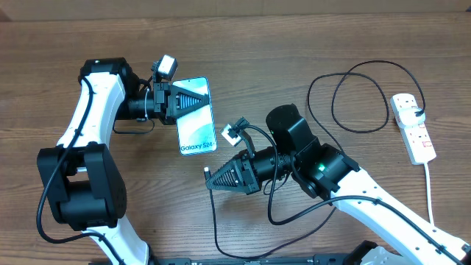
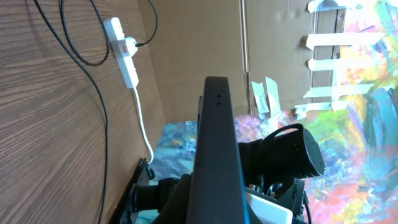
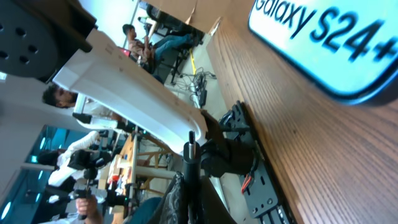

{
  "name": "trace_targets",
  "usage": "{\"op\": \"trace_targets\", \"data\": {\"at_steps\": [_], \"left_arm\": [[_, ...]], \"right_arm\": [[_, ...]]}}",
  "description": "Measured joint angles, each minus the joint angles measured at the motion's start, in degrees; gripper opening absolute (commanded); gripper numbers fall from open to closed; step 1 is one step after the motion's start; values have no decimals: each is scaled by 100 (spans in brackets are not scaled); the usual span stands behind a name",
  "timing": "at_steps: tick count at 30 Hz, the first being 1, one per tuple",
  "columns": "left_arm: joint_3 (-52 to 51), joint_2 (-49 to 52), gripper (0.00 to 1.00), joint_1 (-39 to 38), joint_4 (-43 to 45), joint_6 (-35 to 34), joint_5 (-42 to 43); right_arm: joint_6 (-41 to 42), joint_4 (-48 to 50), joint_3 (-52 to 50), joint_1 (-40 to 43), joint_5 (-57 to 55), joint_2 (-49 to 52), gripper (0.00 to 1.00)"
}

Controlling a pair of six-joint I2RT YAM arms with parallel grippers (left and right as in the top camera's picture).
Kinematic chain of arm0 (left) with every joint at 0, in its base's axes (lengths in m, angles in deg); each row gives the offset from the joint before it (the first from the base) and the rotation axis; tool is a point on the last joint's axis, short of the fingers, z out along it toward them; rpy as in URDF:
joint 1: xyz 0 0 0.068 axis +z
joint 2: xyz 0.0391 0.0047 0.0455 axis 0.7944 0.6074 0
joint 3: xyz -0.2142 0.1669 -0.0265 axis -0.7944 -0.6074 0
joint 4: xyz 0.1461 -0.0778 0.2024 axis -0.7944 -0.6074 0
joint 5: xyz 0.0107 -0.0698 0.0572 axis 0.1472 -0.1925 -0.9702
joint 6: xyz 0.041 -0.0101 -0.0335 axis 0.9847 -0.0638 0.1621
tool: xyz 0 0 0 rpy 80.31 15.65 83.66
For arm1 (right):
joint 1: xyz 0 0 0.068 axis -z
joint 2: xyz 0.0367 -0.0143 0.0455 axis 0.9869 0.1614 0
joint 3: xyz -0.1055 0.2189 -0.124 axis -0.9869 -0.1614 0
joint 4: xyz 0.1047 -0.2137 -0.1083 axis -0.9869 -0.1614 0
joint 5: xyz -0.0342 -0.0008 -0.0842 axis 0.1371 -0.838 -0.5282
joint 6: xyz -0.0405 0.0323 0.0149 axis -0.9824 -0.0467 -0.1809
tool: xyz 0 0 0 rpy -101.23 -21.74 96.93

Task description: Plug charger to phone and switch on socket

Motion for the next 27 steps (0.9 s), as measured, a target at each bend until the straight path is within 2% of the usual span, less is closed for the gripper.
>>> {"op": "trace_targets", "data": {"at_steps": [16, 27], "left_arm": [[0, 0, 4, 0, 2, -168, 0], [0, 0, 4, 0, 0, -168, -2]], "right_arm": [[437, 1161, 0, 2, -149, 796, 4], [619, 1248, 0, 0, -136, 820, 4]]}}
